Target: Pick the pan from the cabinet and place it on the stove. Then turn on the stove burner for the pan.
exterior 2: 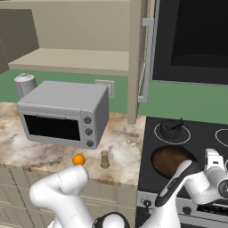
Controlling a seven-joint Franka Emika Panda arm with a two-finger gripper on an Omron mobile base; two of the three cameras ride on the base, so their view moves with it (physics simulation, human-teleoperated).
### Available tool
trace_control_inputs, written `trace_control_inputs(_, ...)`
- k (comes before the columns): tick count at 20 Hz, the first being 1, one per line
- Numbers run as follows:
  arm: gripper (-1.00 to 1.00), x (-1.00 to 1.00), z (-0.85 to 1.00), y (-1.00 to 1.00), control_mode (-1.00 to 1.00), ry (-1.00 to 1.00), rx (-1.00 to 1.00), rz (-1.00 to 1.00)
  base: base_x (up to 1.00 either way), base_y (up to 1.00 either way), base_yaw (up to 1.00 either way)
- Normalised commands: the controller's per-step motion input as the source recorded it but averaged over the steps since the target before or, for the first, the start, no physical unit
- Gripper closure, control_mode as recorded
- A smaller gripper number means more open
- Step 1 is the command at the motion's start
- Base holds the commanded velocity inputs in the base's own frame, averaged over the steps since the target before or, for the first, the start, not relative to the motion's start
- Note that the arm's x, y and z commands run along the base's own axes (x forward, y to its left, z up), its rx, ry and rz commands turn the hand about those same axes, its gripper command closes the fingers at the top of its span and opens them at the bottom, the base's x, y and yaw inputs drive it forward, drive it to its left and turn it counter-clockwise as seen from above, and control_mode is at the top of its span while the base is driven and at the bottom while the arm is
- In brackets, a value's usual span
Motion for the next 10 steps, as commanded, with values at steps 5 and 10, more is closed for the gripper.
trace_control_inputs(5, -1.00, 0.00, -0.12, 0.07, -1.00, 0.14, 0.00, 0.00, 0.00, 0.00, 0.00)
trace_control_inputs(10, -1.00, 0.00, -0.09, 0.00, -1.00, 0.01, 0.00, 0.00, 0.00, 0.00, 0.00)
